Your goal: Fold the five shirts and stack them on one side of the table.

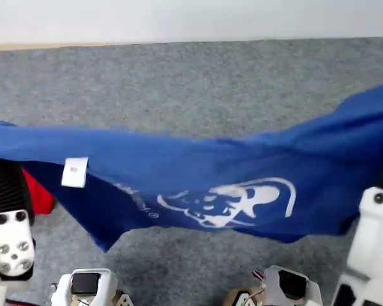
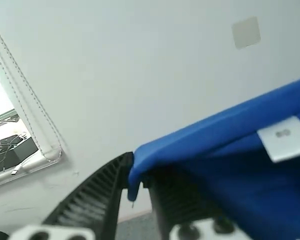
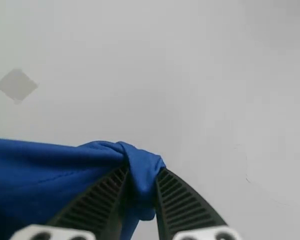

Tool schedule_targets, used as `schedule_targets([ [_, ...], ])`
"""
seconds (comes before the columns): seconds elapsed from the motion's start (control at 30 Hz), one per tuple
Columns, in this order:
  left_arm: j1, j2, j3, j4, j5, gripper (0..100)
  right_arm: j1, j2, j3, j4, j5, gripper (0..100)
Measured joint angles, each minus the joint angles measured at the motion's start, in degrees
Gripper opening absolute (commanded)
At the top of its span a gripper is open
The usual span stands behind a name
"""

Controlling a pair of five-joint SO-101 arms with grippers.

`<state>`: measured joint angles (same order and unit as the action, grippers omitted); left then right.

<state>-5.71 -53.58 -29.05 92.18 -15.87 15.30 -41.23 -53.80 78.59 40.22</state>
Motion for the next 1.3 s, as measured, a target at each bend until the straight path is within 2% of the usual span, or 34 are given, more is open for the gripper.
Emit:
schedule_targets([
  [0.47, 0.0, -1.85, 0.35, 1.58, 0.0, 0, 0.0, -2.9, 0.35, 0.79, 0.0, 0.9],
  [0.63, 0.0, -1.49, 7.38, 2.02, 0.0, 0, 0.0, -2.9, 3.43, 0.79, 0.0, 0.9],
  [0.73, 0.0, -0.18, 11.52, -0.53, 0.0, 0, 0.0, -2.9, 5.1, 0.79, 0.0, 0.9],
  [0.9, 0.0, -2.55, 10.11, -4.13, 0.0, 0, 0.0, -2.9, 5.27, 0.79, 0.0, 0.9],
  [1.07, 0.0, -3.34, 12.66, 0.0, 0.0, 0, 0.0, -2.9, 5.27, 0.79, 0.0, 0.9],
  [1.3, 0.0, -8.09, 12.66, 0.53, 0.0, 0, 0.0, -2.99, 5.27, 0.79, 0.09, 0.9],
])
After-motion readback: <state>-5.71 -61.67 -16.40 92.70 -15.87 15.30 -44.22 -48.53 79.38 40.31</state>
